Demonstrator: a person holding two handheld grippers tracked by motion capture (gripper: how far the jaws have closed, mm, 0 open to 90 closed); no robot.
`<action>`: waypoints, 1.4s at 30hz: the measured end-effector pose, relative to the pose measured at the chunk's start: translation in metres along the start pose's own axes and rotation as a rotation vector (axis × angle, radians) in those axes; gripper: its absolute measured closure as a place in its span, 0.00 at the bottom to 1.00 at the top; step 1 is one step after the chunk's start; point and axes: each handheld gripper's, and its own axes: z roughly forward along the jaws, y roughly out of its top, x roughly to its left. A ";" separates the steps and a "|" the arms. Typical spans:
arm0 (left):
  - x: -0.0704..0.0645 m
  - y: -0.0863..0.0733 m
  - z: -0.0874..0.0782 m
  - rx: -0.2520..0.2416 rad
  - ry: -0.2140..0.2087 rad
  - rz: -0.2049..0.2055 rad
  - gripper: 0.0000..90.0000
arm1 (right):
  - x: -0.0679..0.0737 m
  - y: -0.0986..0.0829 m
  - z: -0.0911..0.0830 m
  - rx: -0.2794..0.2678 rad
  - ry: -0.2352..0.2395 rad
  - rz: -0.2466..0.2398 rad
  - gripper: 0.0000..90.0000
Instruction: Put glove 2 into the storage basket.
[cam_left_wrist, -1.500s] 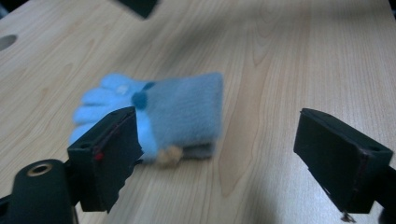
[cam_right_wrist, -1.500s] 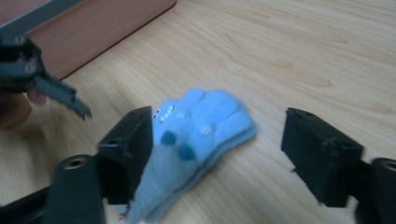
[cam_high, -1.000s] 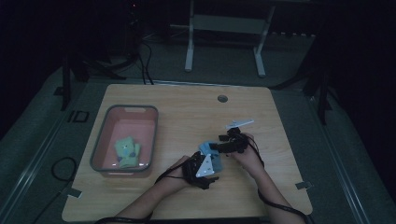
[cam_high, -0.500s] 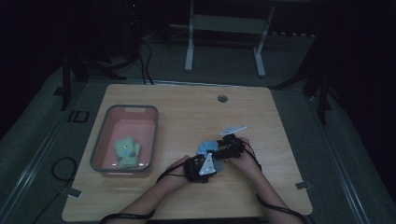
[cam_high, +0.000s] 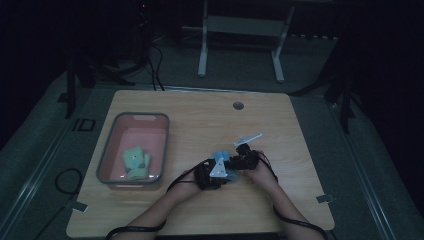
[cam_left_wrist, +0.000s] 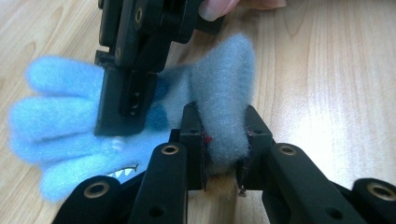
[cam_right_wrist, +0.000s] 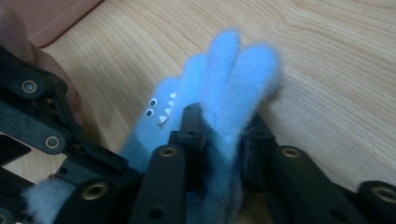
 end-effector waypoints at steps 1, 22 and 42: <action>0.000 0.000 -0.001 0.004 0.000 0.002 0.86 | 0.000 0.000 0.000 -0.005 0.004 0.007 0.86; 0.007 0.019 -0.062 0.031 0.028 0.059 0.86 | 0.028 0.035 -0.020 -0.089 0.031 0.006 0.87; 0.027 0.015 -0.124 0.054 0.096 0.041 0.86 | 0.066 0.095 -0.010 -0.110 0.045 -0.054 0.87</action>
